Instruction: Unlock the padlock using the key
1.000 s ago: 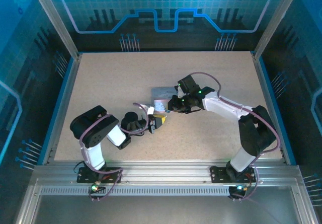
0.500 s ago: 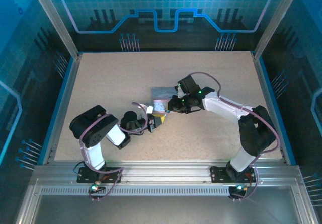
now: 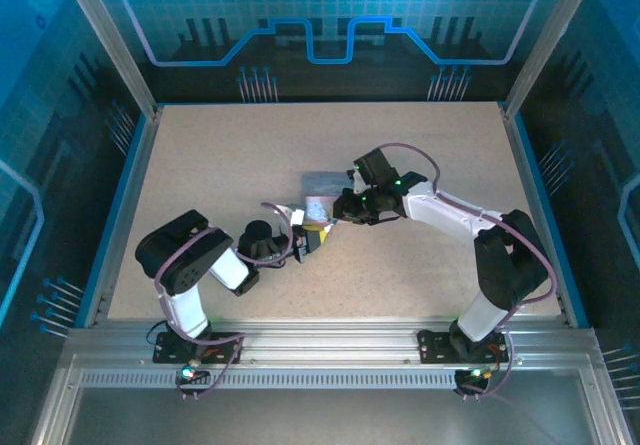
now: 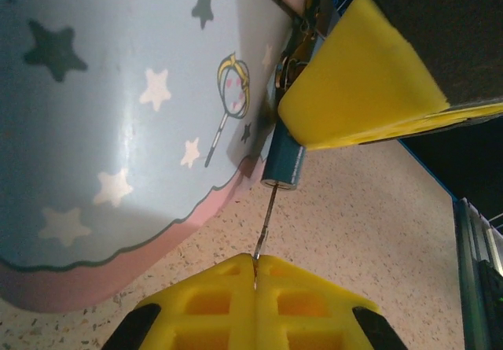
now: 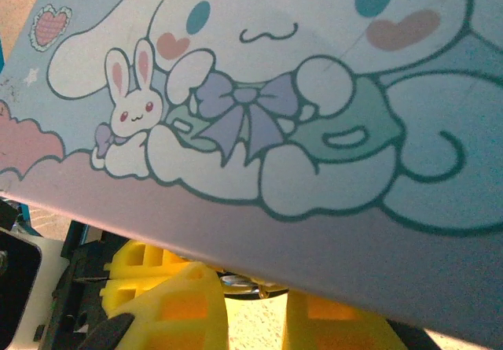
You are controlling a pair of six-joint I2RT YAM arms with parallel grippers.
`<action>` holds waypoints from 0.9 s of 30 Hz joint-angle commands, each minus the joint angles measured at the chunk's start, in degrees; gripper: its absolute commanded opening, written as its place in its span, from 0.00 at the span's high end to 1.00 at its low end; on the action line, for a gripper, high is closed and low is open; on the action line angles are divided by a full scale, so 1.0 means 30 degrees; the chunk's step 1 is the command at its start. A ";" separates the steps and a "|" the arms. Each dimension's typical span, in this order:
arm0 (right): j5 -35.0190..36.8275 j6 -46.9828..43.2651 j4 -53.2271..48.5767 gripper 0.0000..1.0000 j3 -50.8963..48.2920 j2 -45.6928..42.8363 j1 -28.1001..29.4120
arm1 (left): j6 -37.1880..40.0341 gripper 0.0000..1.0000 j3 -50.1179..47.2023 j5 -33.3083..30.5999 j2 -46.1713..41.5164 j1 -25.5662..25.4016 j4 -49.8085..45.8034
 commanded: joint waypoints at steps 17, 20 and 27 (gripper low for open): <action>-0.0753 0.0680 0.1253 0.95 -0.0457 -0.0841 -0.0414 | -0.0527 1.00 -0.0081 -0.0109 -0.1168 0.0341 0.0801; -0.0980 0.0921 0.1603 0.95 -0.0651 -0.0808 -0.0491 | -0.0606 1.00 -0.0126 -0.0256 -0.1293 0.0341 0.0786; -0.1496 0.1504 0.2351 0.95 -0.1093 -0.0936 -0.0721 | -0.0706 1.00 -0.0137 -0.0647 -0.1237 0.0341 0.0800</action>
